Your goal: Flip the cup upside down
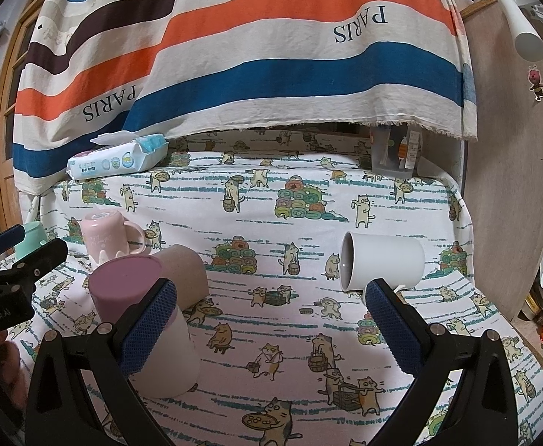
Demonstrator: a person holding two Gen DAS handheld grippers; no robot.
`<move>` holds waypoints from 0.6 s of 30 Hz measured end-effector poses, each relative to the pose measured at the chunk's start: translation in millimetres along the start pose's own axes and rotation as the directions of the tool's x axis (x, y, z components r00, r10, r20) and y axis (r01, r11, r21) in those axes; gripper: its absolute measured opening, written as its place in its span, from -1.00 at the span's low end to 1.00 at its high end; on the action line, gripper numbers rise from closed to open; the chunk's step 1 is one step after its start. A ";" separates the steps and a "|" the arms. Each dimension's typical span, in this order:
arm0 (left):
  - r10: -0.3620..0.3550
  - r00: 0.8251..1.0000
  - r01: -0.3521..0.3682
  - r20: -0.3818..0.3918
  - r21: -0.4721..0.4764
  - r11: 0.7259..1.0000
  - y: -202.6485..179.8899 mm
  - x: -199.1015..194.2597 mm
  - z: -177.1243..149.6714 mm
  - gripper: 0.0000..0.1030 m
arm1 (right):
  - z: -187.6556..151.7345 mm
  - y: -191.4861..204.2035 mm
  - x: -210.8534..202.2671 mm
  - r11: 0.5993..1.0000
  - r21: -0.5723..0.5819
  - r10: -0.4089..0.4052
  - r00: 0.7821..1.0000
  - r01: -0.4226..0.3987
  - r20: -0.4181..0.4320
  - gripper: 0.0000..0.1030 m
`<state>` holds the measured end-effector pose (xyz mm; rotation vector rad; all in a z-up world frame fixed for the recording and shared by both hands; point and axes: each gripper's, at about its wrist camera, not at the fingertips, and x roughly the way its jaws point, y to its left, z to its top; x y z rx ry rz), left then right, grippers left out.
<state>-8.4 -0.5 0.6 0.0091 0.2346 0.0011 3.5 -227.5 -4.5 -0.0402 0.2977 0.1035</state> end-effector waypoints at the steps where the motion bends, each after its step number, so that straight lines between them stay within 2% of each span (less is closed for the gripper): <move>1: 0.004 1.000 -0.004 0.001 -0.001 1.000 0.0 -0.4 -0.1 1.00 | 0.2 -0.2 0.4 1.000 0.000 -0.001 1.000 0.001 -0.001 0.99; 5: -0.018 1.000 0.018 -0.015 0.000 1.000 2.9 1.1 -0.2 1.00 | -0.2 -1.0 -0.2 1.000 0.000 -0.001 1.000 0.001 -0.001 0.99; 8: -0.052 0.992 0.051 -0.119 -0.004 0.999 7.1 12.9 2.4 1.00 | -0.7 -0.7 0.2 1.000 0.002 -0.001 1.000 0.001 -0.002 0.99; 10: -0.042 0.974 0.037 -0.223 -0.026 0.999 14.9 27.4 11.3 1.00 | -0.5 0.3 0.4 1.000 0.002 0.001 1.000 -0.001 -0.001 0.99; 12: -0.090 0.948 0.064 -0.304 -0.092 0.994 30.7 41.5 27.3 1.00 | -0.5 0.6 0.5 1.000 0.000 0.003 1.000 -0.003 0.000 0.99; 15: -0.157 0.915 0.099 -0.371 -0.173 0.980 46.0 60.8 48.7 1.00 | 2.4 0.3 2.5 1.000 -0.014 -0.016 1.000 0.016 -0.013 0.99; 18: -0.179 0.885 0.125 -0.431 -0.152 0.980 40.0 86.8 61.4 1.00 | 16.4 -5.8 3.4 1.000 0.005 -0.029 0.999 0.029 -0.026 0.99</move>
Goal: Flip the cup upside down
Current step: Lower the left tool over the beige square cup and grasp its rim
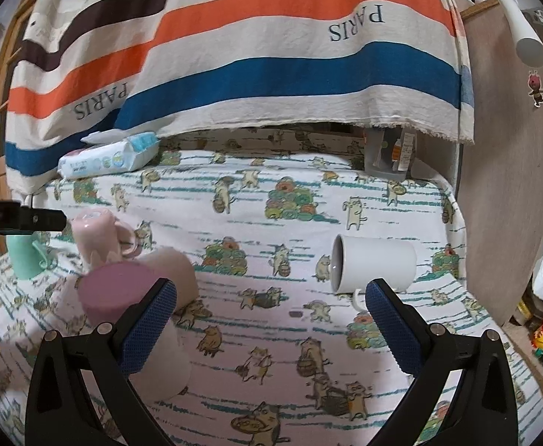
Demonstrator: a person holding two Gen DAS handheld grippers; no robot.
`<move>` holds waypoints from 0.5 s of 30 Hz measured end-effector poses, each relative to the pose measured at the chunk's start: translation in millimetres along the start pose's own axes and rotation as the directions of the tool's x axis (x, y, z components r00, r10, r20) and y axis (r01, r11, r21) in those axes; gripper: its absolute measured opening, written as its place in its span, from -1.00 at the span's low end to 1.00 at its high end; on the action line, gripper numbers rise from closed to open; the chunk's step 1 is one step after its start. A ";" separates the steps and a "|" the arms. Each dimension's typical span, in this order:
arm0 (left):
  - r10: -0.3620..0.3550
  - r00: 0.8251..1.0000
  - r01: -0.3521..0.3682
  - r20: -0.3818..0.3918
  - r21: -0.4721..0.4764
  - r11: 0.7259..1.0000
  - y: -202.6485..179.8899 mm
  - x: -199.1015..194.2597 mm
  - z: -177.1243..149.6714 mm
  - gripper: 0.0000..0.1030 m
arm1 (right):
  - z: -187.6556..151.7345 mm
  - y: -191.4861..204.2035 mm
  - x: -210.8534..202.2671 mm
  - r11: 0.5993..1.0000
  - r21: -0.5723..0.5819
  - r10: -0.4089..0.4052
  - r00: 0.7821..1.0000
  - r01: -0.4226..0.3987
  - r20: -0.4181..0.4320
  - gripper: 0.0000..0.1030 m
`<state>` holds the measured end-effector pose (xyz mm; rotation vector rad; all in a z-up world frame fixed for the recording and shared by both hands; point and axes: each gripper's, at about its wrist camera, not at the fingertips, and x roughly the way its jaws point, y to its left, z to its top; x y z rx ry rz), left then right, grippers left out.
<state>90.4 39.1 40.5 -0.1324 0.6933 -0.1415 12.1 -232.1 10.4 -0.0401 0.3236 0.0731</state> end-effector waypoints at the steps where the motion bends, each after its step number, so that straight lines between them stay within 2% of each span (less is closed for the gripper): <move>1: 0.008 1.000 -0.007 -0.023 0.015 1.000 -3.8 9.1 4.1 1.00 | 5.1 -4.4 -0.1 1.000 0.017 0.005 1.000 -0.005 0.000 0.99; 3: -0.002 0.992 0.006 -0.126 0.033 0.999 -13.2 35.4 10.0 0.97 | 16.1 -12.3 1.0 0.999 0.053 0.007 1.000 -0.006 -0.009 0.99; 6: -0.082 0.964 0.086 -0.251 0.002 0.996 -22.0 68.8 12.8 0.95 | 30.2 -22.8 5.9 0.996 0.085 -0.023 0.999 0.026 -0.031 0.99; 9: -0.083 0.943 0.088 -0.324 0.002 0.996 -30.1 95.9 18.1 0.86 | 40.5 -29.5 10.8 0.995 0.083 -0.052 0.998 0.055 -0.036 0.99; 13: -0.150 0.903 0.136 -0.402 -0.062 0.989 -31.5 117.1 21.3 0.85 | 48.0 -36.6 18.1 0.994 0.078 -0.077 0.996 0.080 -0.040 0.99; 15: -0.163 0.886 0.152 -0.435 -0.060 0.987 -37.7 124.7 16.2 0.81 | 48.1 -39.5 21.5 0.993 0.089 -0.078 0.996 0.082 -0.047 0.99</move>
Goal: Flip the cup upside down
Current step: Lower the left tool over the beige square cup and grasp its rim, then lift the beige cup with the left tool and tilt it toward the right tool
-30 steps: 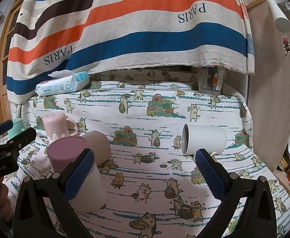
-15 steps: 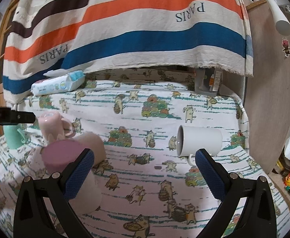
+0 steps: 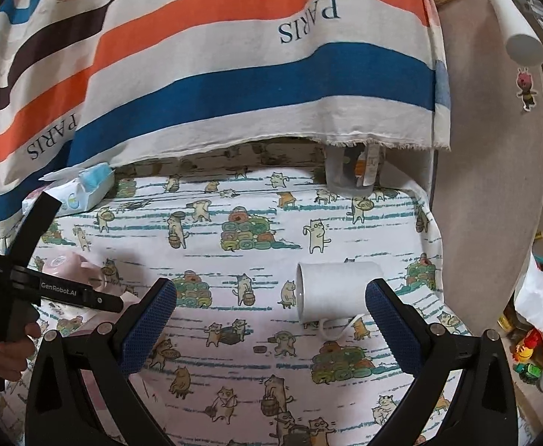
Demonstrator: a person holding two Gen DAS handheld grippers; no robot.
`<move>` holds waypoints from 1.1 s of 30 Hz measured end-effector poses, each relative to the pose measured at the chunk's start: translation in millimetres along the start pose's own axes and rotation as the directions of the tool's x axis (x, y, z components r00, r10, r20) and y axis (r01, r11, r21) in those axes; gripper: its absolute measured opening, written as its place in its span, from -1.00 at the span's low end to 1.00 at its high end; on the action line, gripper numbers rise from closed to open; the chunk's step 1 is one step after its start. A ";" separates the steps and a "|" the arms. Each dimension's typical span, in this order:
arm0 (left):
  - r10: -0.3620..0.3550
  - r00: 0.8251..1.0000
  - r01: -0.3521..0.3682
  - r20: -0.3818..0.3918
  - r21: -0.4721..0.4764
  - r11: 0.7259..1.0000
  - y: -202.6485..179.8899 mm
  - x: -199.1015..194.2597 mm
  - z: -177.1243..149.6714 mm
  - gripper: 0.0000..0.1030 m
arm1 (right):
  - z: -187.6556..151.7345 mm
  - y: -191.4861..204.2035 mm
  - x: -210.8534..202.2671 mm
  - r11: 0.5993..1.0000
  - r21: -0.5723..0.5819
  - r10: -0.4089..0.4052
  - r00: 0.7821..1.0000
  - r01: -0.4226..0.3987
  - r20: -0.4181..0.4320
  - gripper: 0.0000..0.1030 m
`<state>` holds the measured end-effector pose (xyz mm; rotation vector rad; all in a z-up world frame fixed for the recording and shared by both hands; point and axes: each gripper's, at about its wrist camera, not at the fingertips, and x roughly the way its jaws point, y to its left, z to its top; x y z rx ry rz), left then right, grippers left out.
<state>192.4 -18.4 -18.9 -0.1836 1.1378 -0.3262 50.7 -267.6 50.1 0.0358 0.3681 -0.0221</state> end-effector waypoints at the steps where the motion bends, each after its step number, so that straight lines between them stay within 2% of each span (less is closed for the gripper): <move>1: 0.002 1.000 -0.002 -0.015 0.004 1.000 -2.5 5.8 -0.8 0.78 | -1.3 -1.2 2.4 1.000 0.010 0.004 1.000 -0.004 -0.007 0.99; 5: 0.000 0.997 -0.001 -0.074 -0.010 1.000 -6.4 25.5 -2.8 0.67 | -7.4 -0.1 10.5 0.999 0.024 0.022 0.999 -0.021 -0.042 0.99; 10: -0.002 0.995 -0.001 -0.100 -0.028 1.000 -7.0 36.7 -4.5 0.47 | -11.3 4.0 10.9 1.000 -0.001 0.012 0.999 -0.012 -0.038 0.99; 14: 0.015 0.998 -0.017 -0.069 -0.028 0.999 -3.7 30.4 -4.9 0.41 | -13.5 3.4 12.3 1.000 -0.002 0.006 0.999 -0.006 -0.049 0.99; 18: 0.052 0.999 -0.052 -0.001 -0.026 0.998 6.3 9.0 -4.0 0.40 | -15.3 2.0 12.6 1.000 0.002 0.001 0.998 -0.001 -0.058 0.99; 23: 0.131 0.988 -0.128 0.088 -0.041 0.991 30.1 -26.1 -12.8 0.36 | -15.3 3.8 7.8 1.000 0.006 0.005 0.998 -0.005 -0.055 0.99; 29: 0.110 0.979 -0.101 0.170 -0.057 0.993 50.6 -67.5 -47.5 0.30 | -16.3 15.6 -4.2 1.000 -0.005 0.022 0.999 -0.022 -0.037 0.99; 33: 0.098 0.980 -0.083 0.175 -0.087 0.993 58.0 -78.3 -67.3 0.30 | -17.7 29.6 -14.1 0.999 -0.004 0.054 0.998 -0.054 -0.029 0.99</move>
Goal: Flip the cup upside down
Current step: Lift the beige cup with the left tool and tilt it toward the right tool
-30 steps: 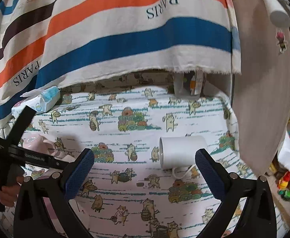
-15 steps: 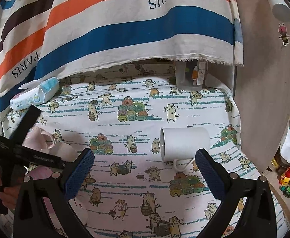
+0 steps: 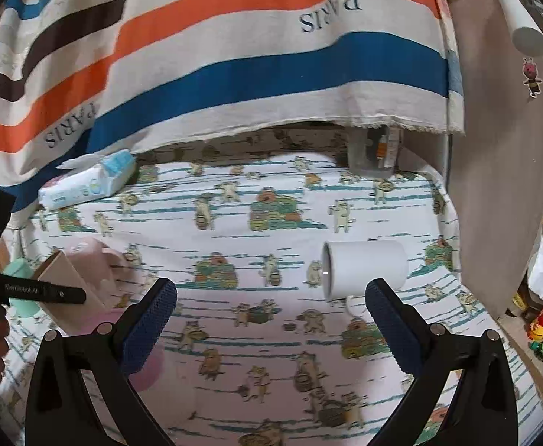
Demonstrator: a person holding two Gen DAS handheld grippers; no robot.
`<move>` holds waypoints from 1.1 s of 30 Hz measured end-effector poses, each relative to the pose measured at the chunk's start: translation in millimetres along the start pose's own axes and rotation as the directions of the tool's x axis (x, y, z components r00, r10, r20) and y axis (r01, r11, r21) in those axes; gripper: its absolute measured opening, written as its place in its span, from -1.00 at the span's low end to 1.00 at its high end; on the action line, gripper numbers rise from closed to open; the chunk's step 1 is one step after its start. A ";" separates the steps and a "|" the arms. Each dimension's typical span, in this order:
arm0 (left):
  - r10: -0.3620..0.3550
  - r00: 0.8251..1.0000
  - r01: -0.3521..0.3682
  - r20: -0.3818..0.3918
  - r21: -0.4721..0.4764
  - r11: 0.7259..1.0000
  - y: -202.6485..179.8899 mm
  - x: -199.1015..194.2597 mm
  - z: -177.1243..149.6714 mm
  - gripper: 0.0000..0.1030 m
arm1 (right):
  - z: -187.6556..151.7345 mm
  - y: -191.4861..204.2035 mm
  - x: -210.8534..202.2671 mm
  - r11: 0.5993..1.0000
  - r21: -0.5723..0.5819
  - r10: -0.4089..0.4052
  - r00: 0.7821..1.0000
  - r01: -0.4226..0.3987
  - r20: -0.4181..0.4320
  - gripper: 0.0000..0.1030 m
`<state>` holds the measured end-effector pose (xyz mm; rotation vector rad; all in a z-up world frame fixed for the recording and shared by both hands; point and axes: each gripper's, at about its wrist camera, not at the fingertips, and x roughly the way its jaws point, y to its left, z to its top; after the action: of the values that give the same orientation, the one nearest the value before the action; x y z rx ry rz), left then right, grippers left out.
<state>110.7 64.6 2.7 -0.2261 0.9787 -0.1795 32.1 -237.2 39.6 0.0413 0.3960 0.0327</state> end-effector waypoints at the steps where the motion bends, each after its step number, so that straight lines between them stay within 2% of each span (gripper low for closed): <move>1: -0.004 1.000 0.004 0.003 -0.006 1.000 1.8 -4.0 -3.7 0.30 | -0.5 5.0 -2.4 1.000 -0.004 0.008 1.000 -0.008 -0.001 0.99; 7: 0.003 0.999 -0.006 0.048 0.059 0.998 -7.3 -35.2 -29.9 0.30 | -2.3 26.5 -25.2 0.997 -0.002 0.081 0.997 -0.081 0.007 0.99; 11: -0.007 0.999 0.003 0.042 0.117 0.993 -21.8 -48.3 -56.2 0.30 | -11.0 40.8 -37.3 0.993 -0.006 0.114 0.993 -0.114 -0.001 0.99; 16: -0.085 0.996 0.086 -0.013 0.213 0.973 -54.9 -46.9 -88.3 0.30 | -24.7 47.8 -46.2 0.992 -0.005 0.122 0.992 -0.123 -0.030 0.99; 19: -0.157 0.987 0.162 -0.043 0.249 0.955 -78.4 -42.3 -97.8 0.30 | -30.6 42.6 -48.9 0.993 0.007 0.115 0.992 -0.115 -0.049 0.99; 24: -0.269 0.961 0.277 -0.067 0.251 0.927 -107.6 -31.8 -104.5 0.31 | -38.9 21.2 -49.4 0.998 0.018 0.065 0.994 -0.064 -0.083 0.99; 28: -0.300 0.951 0.309 -0.075 0.253 0.917 -120.6 -14.5 -111.0 0.31 | -44.6 -1.2 -48.3 0.999 0.042 0.038 0.993 -0.033 -0.113 0.99; 33: -0.290 0.956 0.290 -0.052 0.321 0.901 -123.8 -11.2 -121.3 0.36 | -51.6 -15.1 -46.6 0.997 0.064 0.058 0.986 -0.049 -0.154 0.99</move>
<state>-2.9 -64.8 -20.2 -0.0658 0.8991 -0.6115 -30.5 -252.4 9.2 0.1094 0.5520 0.0771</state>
